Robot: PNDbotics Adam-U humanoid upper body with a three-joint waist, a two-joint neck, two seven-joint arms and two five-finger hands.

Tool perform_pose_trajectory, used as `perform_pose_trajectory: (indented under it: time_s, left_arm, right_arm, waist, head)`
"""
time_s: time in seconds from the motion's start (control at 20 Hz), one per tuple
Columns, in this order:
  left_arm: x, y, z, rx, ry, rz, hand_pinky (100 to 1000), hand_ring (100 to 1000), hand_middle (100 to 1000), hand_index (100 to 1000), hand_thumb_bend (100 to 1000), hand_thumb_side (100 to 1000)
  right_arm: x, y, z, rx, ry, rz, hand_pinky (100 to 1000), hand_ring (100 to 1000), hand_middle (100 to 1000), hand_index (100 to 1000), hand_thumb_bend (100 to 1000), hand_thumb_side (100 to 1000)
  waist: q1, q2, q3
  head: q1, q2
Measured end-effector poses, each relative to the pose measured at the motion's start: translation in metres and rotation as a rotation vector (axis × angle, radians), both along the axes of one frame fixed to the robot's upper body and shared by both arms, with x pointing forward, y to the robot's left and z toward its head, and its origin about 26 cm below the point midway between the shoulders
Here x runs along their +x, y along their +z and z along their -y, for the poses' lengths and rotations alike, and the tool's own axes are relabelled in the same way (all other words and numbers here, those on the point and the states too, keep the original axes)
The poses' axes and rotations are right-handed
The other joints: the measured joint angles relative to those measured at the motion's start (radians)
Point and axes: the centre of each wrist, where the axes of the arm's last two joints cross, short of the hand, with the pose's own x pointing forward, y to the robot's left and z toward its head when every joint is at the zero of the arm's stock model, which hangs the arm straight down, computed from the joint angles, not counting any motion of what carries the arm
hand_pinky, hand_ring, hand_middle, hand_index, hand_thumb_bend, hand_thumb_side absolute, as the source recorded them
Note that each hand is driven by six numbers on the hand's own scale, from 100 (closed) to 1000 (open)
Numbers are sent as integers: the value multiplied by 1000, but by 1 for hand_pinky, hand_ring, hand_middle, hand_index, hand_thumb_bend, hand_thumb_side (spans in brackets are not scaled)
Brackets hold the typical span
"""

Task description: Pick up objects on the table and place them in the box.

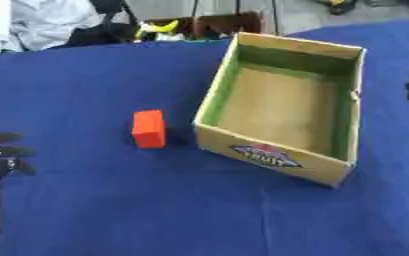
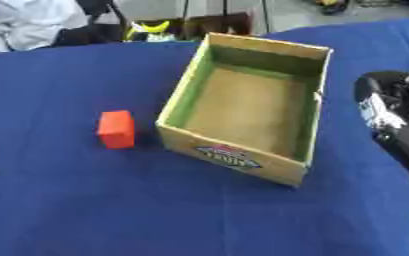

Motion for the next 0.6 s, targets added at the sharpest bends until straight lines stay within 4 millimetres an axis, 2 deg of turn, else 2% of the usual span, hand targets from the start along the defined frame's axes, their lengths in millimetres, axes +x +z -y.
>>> perform_pose_trajectory:
  time_s: [0.45, 0.6]
  left_arm:
    - [0, 0, 0, 4, -3, 3, 388, 541, 613, 925, 587, 972]
    - [0, 0, -1, 5, -1, 4, 392, 544, 621, 926, 644, 995]
  right_arm:
    - [0, 0, 0, 0, 0, -2, 845, 796, 514, 711, 245, 483]
    - [0, 0, 0, 0, 0, -2, 845, 795, 514, 711, 245, 484]
  waist:
    - [3, 0, 0]
    - [3, 0, 0]
  head:
    - [-7, -13]
    - [-10, -17]
